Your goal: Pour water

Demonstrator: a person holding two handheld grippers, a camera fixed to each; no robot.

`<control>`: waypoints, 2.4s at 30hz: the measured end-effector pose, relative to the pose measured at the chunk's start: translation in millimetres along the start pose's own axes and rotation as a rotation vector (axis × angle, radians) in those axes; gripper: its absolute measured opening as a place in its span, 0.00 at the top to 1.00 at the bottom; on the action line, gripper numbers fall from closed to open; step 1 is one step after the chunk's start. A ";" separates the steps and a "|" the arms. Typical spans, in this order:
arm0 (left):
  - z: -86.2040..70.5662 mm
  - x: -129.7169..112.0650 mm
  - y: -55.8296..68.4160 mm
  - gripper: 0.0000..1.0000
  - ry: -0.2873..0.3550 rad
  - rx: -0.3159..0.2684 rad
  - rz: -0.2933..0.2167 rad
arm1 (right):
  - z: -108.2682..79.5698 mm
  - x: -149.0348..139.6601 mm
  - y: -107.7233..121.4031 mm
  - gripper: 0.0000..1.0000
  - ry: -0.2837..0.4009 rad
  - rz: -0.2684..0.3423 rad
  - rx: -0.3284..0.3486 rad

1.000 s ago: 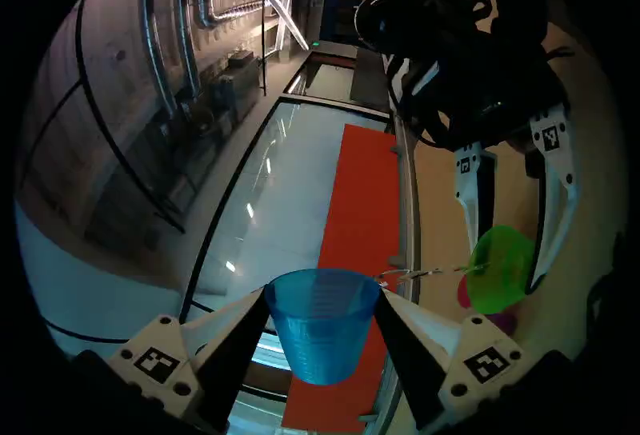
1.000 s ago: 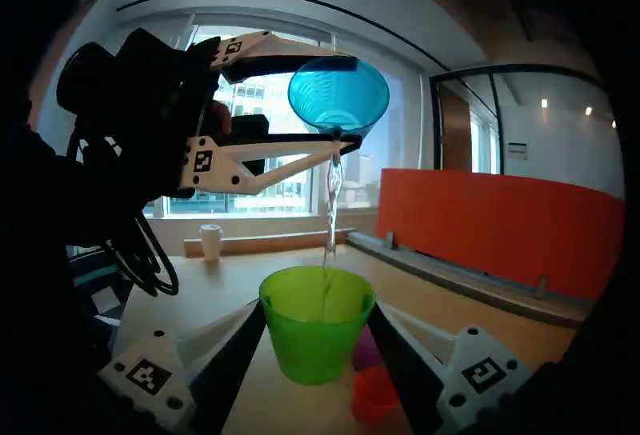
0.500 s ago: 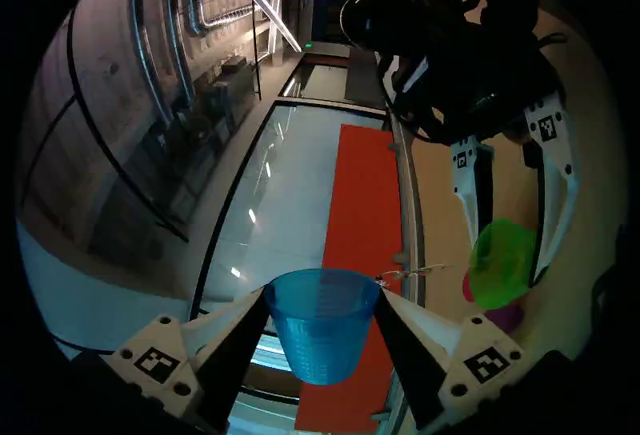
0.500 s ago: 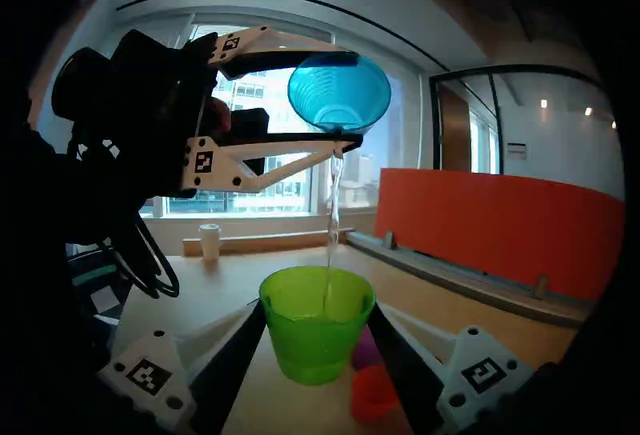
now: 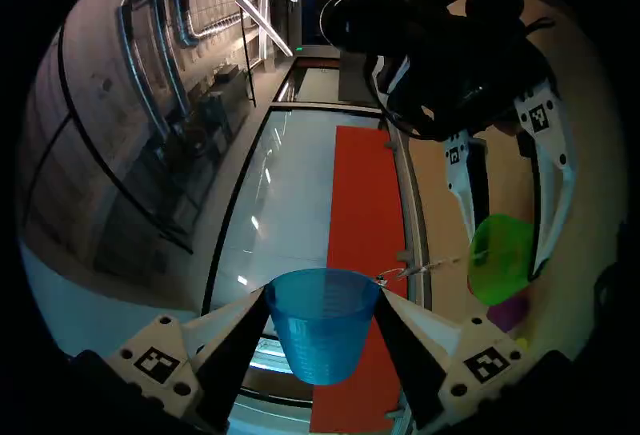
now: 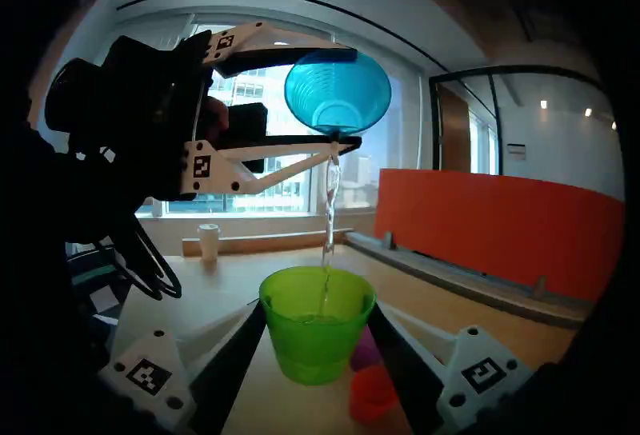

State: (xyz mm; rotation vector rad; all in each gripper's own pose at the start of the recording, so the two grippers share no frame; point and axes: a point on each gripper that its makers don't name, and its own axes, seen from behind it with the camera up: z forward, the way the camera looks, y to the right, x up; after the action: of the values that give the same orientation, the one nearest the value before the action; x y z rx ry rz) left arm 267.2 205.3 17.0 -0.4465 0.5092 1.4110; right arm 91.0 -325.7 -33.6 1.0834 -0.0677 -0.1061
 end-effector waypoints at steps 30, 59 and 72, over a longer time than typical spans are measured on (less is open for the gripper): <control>-7.4 9.1 10.6 0.12 0.008 0.013 0.156 | -0.7 0.8 3.3 0.10 0.006 0.004 -0.008; -2.1 -9.6 -13.5 0.12 -0.009 0.018 -0.118 | 2.0 5.4 3.6 0.10 0.013 0.002 -0.013; 0.7 -23.2 -22.1 0.12 -0.014 0.012 -0.467 | 0.0 6.7 4.3 0.10 0.019 0.001 -0.019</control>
State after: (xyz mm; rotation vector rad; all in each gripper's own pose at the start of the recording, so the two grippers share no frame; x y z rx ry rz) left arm 287.1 184.5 30.9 -0.5077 0.3710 0.9602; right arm 97.9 -324.5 -29.8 1.0655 -0.0504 -0.0955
